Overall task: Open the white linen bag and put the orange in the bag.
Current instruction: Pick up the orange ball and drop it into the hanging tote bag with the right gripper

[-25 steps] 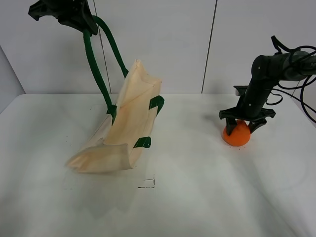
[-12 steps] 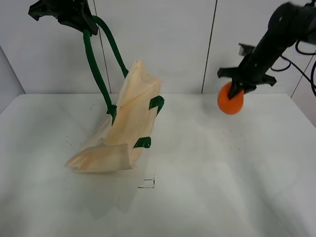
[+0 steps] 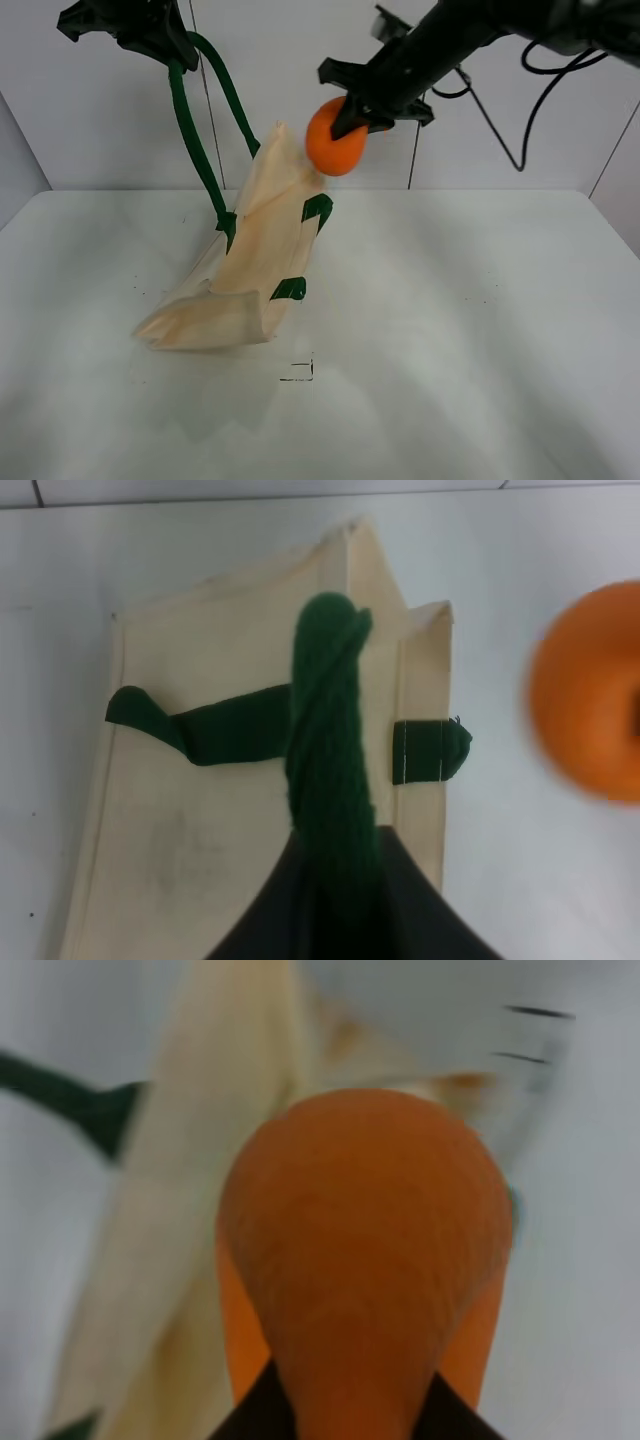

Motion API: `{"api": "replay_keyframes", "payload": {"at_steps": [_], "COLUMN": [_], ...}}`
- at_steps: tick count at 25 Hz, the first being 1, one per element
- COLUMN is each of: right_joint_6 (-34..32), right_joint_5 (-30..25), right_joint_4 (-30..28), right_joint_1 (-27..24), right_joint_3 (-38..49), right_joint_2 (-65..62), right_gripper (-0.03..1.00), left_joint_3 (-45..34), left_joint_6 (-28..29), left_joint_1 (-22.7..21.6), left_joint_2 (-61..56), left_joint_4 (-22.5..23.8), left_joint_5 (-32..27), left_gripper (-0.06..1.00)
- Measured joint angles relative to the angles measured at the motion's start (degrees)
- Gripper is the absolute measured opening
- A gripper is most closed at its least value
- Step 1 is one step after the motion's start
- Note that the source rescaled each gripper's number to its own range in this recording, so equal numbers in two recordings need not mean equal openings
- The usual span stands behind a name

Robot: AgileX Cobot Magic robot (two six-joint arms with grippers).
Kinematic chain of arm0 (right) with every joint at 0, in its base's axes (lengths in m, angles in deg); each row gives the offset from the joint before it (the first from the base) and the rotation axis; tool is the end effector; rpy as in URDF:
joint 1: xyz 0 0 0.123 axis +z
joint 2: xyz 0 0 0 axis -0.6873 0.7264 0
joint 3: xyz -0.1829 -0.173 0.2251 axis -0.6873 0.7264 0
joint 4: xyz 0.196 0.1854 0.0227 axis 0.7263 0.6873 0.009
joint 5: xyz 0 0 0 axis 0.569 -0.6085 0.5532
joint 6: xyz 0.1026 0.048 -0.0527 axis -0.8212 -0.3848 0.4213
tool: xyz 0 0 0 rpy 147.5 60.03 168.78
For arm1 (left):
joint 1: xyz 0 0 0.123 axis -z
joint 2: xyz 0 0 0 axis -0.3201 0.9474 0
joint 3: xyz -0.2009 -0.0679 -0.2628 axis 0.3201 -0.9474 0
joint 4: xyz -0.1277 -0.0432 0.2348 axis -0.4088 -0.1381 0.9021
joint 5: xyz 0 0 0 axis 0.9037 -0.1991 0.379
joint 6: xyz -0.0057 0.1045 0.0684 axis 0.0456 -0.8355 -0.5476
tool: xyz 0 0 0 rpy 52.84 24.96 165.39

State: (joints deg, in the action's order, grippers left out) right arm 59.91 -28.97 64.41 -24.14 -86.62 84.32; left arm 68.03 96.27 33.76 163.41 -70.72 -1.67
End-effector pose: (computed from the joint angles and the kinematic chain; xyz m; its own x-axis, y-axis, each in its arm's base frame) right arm 0.4864 0.2288 0.3396 -0.8501 -0.1078 -0.5155 -0.3845 0.7958 0.4677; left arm 0.4369 -0.1372 0.4560 -0.7771 -0.0222 -0.6289 0.1833 0.9481 -0.2599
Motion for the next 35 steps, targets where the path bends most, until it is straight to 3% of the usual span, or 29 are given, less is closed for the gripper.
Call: {"api": "replay_keyframes", "payload": {"at_steps": [9, 24, 30, 32, 35], "right_joint_6": [-1.0, -2.2, -1.3, -0.4, 0.3], "right_joint_5": [5.1, 5.8, 6.6, 7.1, 7.2], "right_joint_4": [0.5, 0.4, 4.0, 4.9, 5.1], "right_joint_1": [10.8, 11.4, 11.4, 11.4, 11.5], "right_joint_3": [0.0, 0.0, 0.0, 0.0, 0.0], "right_joint_2": [7.5, 11.7, 15.3, 15.4, 15.4], "right_gripper": [0.00, 0.00, 0.00, 0.14, 0.68], "left_joint_3": [0.0, 0.0, 0.0, 0.0, 0.0], "left_joint_6": [0.0, 0.0, 0.0, 0.0, 0.0], "left_joint_1": [0.0, 0.0, 0.0, 0.0, 0.0], "left_joint_2": [0.0, 0.0, 0.0, 0.0, 0.0], "left_joint_4": [0.0, 0.0, -0.2, -0.3, -0.3], "left_joint_5": [0.0, 0.0, 0.0, 0.0, 0.0], "left_gripper": [0.00, 0.00, 0.00, 0.00, 0.00]}}
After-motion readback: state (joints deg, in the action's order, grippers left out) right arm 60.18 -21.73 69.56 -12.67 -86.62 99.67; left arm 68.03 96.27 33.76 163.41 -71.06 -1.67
